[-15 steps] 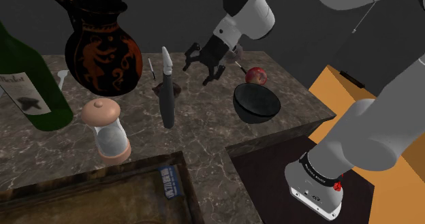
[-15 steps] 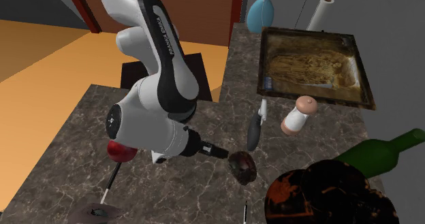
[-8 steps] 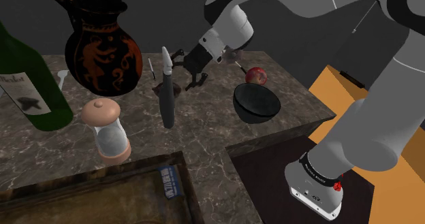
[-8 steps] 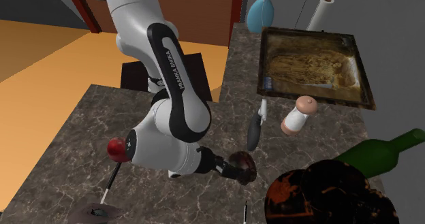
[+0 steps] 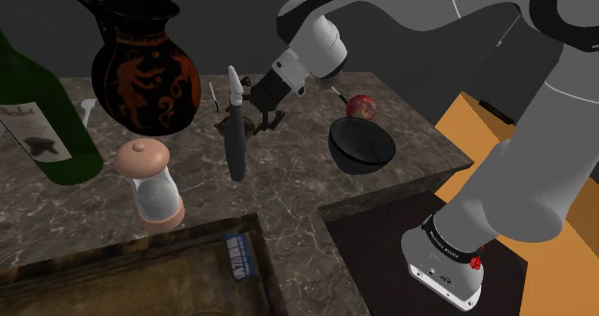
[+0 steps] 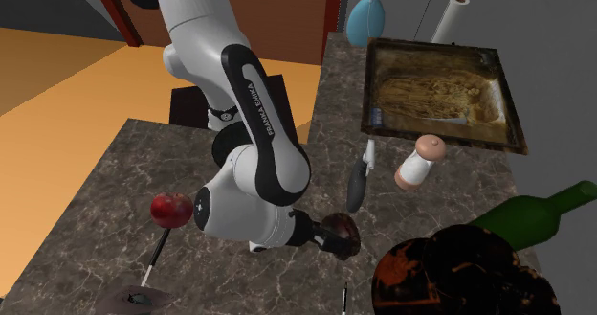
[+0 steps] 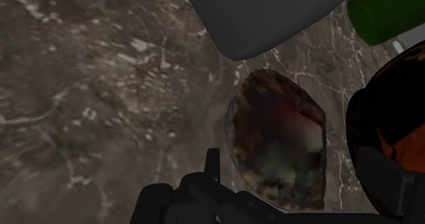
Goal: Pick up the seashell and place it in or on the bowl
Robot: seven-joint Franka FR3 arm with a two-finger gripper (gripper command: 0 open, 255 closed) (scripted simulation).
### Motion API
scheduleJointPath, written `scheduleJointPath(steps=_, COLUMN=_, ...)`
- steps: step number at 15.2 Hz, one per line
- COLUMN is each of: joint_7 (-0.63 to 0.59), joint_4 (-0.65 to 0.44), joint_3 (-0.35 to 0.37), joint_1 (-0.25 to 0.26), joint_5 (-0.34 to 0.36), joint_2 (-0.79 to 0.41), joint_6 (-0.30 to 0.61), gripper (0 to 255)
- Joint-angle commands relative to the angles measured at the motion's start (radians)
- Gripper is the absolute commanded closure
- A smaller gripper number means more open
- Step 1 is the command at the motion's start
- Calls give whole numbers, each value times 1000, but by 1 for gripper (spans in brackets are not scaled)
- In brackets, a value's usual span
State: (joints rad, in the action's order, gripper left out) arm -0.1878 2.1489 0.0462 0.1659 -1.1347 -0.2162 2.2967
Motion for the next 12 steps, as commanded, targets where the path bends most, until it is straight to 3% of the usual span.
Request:
scheduleJointPath(steps=1, joint_7=0, joint_4=-1, joint_3=0, joint_1=0, joint_5=0, joint_2=-1, joint_6=1, gripper=0)
scheduleJointPath(steps=5, joint_7=0, joint_4=-1, joint_3=0, joint_1=0, joint_5=0, joint_2=-1, joint_6=1, gripper=0)
scheduleJointPath(steps=6, joint_7=0, joint_4=-1, joint_3=0, joint_1=0, joint_5=0, joint_2=-1, joint_6=1, gripper=255)
scheduleJointPath(steps=12, joint_7=0, joint_4=0, joint_3=0, joint_1=0, joint_5=-1, joint_2=-1, joint_6=1, gripper=255)
